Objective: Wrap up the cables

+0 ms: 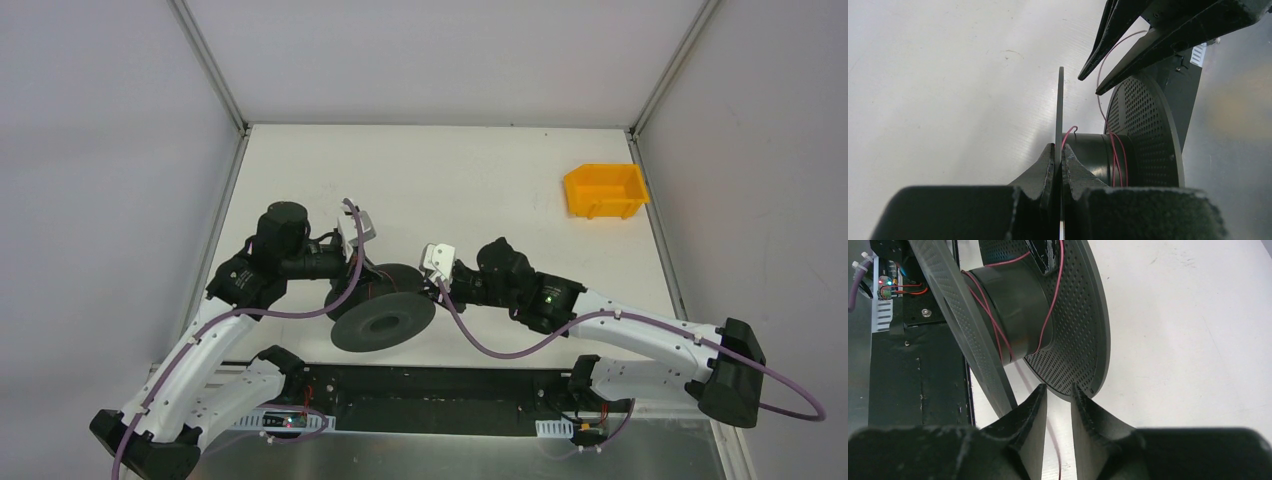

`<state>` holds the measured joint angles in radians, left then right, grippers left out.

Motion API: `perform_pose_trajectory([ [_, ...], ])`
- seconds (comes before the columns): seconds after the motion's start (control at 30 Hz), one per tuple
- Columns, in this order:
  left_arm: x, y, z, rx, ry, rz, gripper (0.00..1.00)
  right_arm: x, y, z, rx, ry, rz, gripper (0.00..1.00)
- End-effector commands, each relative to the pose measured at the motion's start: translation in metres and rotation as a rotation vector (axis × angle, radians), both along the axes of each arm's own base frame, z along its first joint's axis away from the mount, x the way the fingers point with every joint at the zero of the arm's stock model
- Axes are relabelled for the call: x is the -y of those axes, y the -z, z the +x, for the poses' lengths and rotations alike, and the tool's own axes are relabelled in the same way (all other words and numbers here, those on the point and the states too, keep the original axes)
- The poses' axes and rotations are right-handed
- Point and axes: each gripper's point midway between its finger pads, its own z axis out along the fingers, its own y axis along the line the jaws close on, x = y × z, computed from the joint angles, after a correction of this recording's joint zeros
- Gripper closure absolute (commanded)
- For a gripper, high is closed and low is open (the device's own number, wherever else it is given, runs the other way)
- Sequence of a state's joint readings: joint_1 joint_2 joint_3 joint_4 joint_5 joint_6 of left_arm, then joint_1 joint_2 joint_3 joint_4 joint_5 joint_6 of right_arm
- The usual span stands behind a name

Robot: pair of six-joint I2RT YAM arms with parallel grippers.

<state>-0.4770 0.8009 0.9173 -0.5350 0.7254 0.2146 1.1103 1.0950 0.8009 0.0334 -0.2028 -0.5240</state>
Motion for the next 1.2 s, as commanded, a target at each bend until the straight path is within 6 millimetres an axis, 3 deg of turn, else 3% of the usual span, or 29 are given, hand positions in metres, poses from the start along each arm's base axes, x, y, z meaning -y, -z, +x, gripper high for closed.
perform_pose_trajectory([
  [0.0,0.010,-0.025,0.009,0.083,0.025,-0.065,1.00,0.001,-0.008,-0.003,0.012,-0.001,0.035,0.72],
  [0.53,0.009,-0.024,0.008,0.085,0.027,-0.064,1.00,0.020,-0.005,0.001,0.016,0.073,0.031,0.69],
  [0.87,0.012,-0.033,-0.001,0.084,0.061,-0.098,1.00,0.043,-0.017,0.005,0.075,0.139,0.065,0.52],
  [1.17,0.014,-0.039,-0.011,0.054,0.086,-0.130,1.00,0.069,-0.019,-0.007,0.161,0.081,0.014,0.44],
])
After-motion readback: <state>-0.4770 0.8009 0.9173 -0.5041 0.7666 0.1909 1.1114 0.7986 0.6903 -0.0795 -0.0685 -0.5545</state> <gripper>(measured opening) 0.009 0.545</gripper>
